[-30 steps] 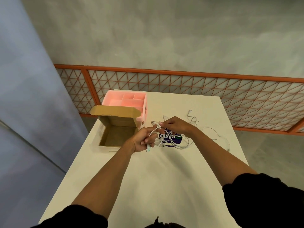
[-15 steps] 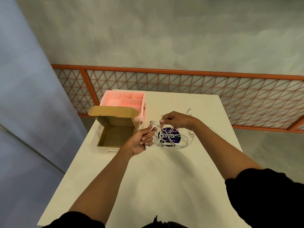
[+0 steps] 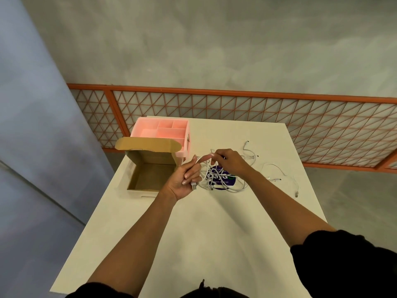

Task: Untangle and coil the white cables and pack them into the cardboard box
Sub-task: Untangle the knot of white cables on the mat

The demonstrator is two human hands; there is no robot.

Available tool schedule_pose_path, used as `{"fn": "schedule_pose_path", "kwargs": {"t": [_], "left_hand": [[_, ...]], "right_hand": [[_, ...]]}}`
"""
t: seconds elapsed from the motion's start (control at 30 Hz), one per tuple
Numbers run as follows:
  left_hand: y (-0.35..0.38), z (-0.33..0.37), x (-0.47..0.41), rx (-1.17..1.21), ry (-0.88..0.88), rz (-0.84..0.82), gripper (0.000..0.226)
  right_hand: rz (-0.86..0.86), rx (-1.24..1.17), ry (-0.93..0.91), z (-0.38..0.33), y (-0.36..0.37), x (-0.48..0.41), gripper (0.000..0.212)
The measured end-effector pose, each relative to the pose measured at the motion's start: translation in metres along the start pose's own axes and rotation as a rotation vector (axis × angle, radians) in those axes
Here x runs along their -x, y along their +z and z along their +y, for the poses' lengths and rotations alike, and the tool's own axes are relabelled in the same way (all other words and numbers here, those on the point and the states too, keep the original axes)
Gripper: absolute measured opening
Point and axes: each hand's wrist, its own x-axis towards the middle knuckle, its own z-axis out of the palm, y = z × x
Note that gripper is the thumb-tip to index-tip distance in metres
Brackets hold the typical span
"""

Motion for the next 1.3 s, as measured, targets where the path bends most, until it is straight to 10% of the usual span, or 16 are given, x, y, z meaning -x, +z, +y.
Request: {"fn": "schedule_pose_path", "kwargs": {"t": [0.23,0.87,1.3], "left_hand": [[-0.006,0.016,-0.001,0.000,0.015,-0.158,0.064],[-0.007,0.004,-0.019,-0.398,0.175,0.289,0.041],[0.002,-0.005,-0.009,-0.670,-0.067,0.203,0.035]], "right_hand": [[-0.153,0.299,0.011,0.032,0.024,0.024,0.037],[-0.521,0.302,-0.058,-0.034,0.002,0.031,0.045],[-0.177,0.069,-0.100,-0.052,-0.031,0.018,0.020]]}}
